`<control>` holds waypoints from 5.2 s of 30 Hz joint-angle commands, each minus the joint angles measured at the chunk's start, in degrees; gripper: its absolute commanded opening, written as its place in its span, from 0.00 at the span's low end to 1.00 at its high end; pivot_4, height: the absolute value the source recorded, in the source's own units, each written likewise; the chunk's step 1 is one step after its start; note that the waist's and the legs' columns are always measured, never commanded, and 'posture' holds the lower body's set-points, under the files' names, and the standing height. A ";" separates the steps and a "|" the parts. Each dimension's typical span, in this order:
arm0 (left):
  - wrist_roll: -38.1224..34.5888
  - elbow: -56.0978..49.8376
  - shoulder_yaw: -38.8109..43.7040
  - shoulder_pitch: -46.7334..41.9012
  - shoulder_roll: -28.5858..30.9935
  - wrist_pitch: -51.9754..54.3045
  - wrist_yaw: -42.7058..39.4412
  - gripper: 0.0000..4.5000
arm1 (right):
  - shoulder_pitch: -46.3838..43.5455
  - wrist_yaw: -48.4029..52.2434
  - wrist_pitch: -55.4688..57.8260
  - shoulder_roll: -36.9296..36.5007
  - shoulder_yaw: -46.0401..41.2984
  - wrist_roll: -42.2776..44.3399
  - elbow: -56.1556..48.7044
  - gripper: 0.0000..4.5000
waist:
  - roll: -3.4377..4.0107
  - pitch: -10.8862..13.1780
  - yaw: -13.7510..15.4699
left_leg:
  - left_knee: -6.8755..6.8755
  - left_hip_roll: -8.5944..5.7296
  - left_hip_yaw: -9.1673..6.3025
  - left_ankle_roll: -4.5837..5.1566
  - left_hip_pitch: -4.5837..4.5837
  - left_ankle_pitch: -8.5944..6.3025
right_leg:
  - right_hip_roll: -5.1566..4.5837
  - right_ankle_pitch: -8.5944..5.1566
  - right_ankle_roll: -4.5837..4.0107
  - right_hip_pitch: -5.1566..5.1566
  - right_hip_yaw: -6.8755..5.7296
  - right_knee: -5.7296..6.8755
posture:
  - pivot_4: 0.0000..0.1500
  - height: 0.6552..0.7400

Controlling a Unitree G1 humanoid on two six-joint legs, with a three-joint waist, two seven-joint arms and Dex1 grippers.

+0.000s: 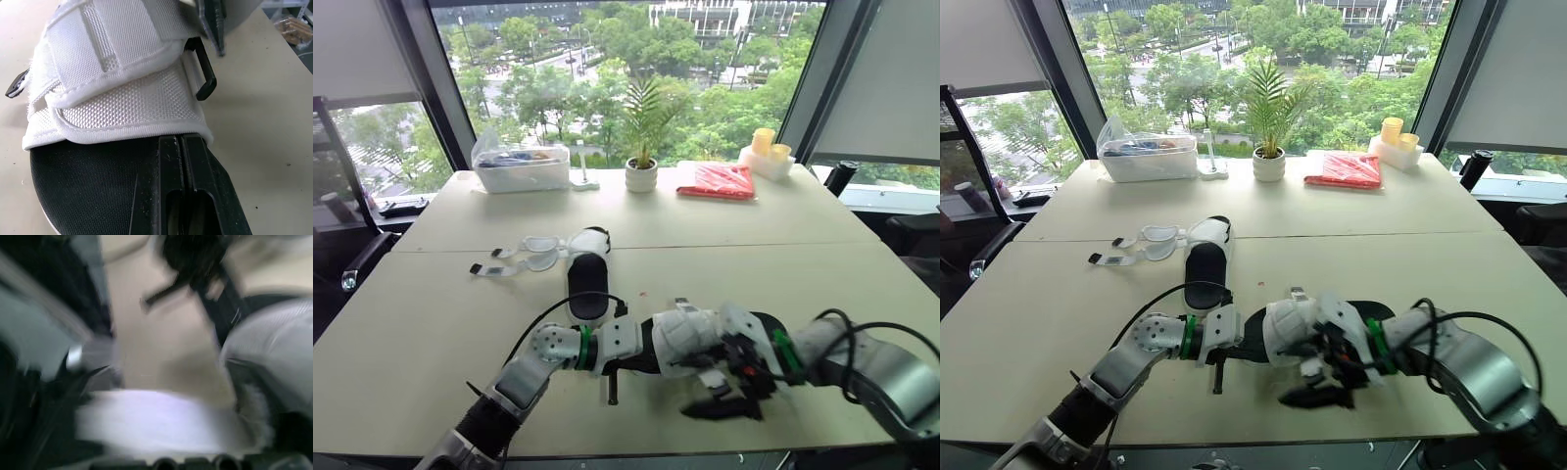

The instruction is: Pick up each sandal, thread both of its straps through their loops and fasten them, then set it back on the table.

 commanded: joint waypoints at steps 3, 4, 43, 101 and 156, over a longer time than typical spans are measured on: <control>3.31 4.22 -3.46 2.05 1.14 1.63 -1.68 0.00 | 5.20 5.19 -5.24 -6.17 -4.68 0.88 0.10 0.87 | -0.01 -0.02 -0.13 | 0.01 0.01 0.00 -0.03 0.02 -0.02 | -0.01 -0.01 -0.01 0.16 0.00 0.02 | 1.00 1.00; 3.33 4.26 -3.44 2.04 1.12 1.61 -1.63 0.00 | 5.77 5.41 -5.33 -6.74 -5.51 1.14 0.88 0.87 | -0.02 -0.01 -0.15 | 0.02 0.02 0.00 -0.04 0.06 -0.03 | -0.01 -0.01 -0.02 0.17 0.00 0.02 | 1.00 1.00; 3.52 3.58 -3.49 2.30 0.81 2.13 -0.86 0.00 | -22.14 -9.81 25.70 13.46 -4.31 18.66 16.69 0.01 | -0.02 -0.01 -0.18 | -0.01 0.03 0.00 -0.03 0.10 -0.03 | -0.03 -0.09 -0.16 0.09 0.02 0.02 | 1.00 1.00; 3.61 3.04 -3.09 2.44 1.43 2.37 -0.35 0.00 | -25.30 -12.15 22.11 21.93 2.04 11.54 26.68 0.40 | -0.03 -0.03 -0.21 | -0.11 0.01 -0.01 -0.02 0.10 -0.05 | -0.03 -0.01 -0.04 0.00 0.02 0.00 | 1.00 1.00; 3.81 2.37 -3.18 2.81 1.62 2.36 -0.18 0.00 | -24.07 -3.27 4.31 14.49 14.30 -3.85 25.03 0.01 | -0.03 -0.03 -0.17 | -0.15 0.01 -0.01 -0.03 0.10 -0.06 | -0.03 -0.02 -0.04 0.00 0.01 -0.08 | 1.00 1.00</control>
